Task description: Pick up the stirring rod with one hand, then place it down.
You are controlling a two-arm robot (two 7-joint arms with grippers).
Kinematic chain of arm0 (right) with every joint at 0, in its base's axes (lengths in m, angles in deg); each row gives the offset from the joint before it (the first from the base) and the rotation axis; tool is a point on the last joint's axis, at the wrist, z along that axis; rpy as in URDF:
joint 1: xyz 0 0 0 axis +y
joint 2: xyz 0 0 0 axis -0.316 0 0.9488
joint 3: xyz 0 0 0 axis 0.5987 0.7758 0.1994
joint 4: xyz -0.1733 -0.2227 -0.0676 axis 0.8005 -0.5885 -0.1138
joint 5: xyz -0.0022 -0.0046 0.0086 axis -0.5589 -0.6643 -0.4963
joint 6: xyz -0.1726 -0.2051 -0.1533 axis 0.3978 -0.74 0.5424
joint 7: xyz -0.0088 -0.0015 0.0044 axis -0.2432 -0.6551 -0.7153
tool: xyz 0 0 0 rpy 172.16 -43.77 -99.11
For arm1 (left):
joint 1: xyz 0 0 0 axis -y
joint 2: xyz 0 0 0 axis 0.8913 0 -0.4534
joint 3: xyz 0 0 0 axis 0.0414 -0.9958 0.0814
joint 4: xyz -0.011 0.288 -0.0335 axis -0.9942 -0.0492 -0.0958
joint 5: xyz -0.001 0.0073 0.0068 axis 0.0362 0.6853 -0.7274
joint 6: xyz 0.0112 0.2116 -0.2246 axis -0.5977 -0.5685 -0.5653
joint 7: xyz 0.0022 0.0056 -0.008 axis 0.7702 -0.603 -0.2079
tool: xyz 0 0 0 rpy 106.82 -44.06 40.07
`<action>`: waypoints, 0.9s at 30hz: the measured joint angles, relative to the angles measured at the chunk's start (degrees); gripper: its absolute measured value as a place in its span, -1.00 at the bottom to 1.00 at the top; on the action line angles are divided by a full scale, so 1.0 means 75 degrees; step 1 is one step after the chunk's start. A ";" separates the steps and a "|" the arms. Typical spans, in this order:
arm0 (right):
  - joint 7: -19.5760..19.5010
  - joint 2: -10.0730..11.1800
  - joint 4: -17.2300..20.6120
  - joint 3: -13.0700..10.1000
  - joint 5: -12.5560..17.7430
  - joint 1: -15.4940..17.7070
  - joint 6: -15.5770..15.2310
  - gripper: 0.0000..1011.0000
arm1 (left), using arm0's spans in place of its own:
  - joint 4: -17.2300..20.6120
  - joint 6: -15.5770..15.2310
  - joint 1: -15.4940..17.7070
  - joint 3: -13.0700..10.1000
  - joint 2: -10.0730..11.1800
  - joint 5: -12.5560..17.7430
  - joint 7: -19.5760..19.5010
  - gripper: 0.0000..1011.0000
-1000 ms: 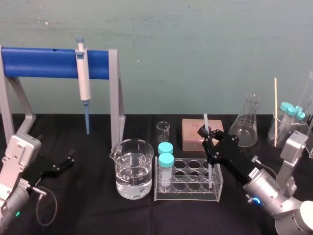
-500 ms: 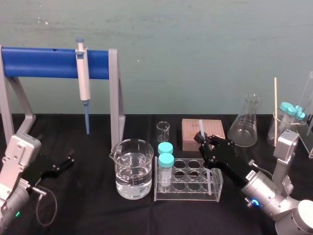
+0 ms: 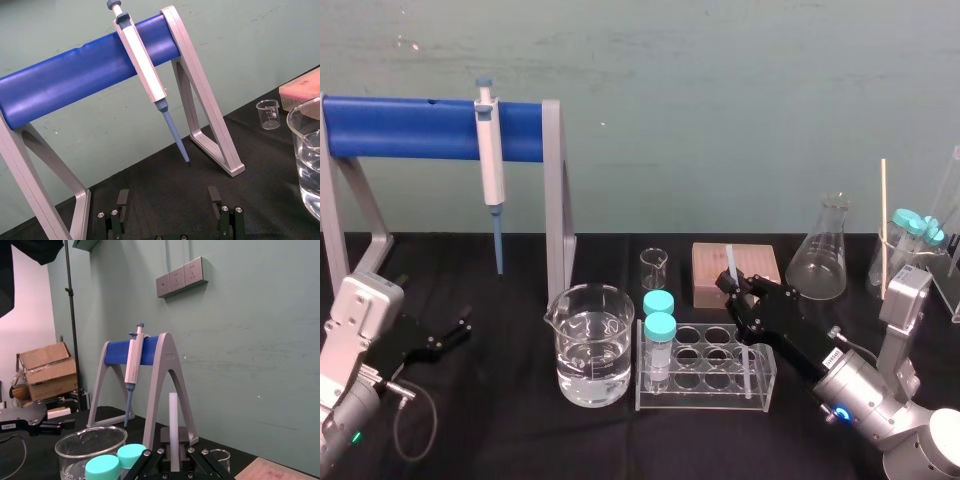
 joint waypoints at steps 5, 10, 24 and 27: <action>0.0007 -0.0003 -0.0004 -0.0004 0.0002 -0.0004 0.0008 -0.52 | 0.0000 0.0000 0.0000 0.0000 0.0000 0.0000 0.0000 0.98; 0.0013 -0.0003 -0.0007 -0.0006 0.0004 -0.0005 0.0011 -0.24 | 0.0000 0.0000 0.0000 0.0000 0.0000 0.0000 0.0000 0.98; 0.0024 -0.0003 -0.0015 -0.0007 0.0011 -0.0005 0.0021 0.63 | 0.0000 0.0000 0.0000 0.0000 0.0000 0.0000 0.0000 0.98; 0.0026 -0.0003 -0.0015 -0.0007 0.0012 -0.0005 0.0023 0.83 | 0.0000 0.0000 0.0001 0.0000 0.0000 0.0000 0.0000 0.98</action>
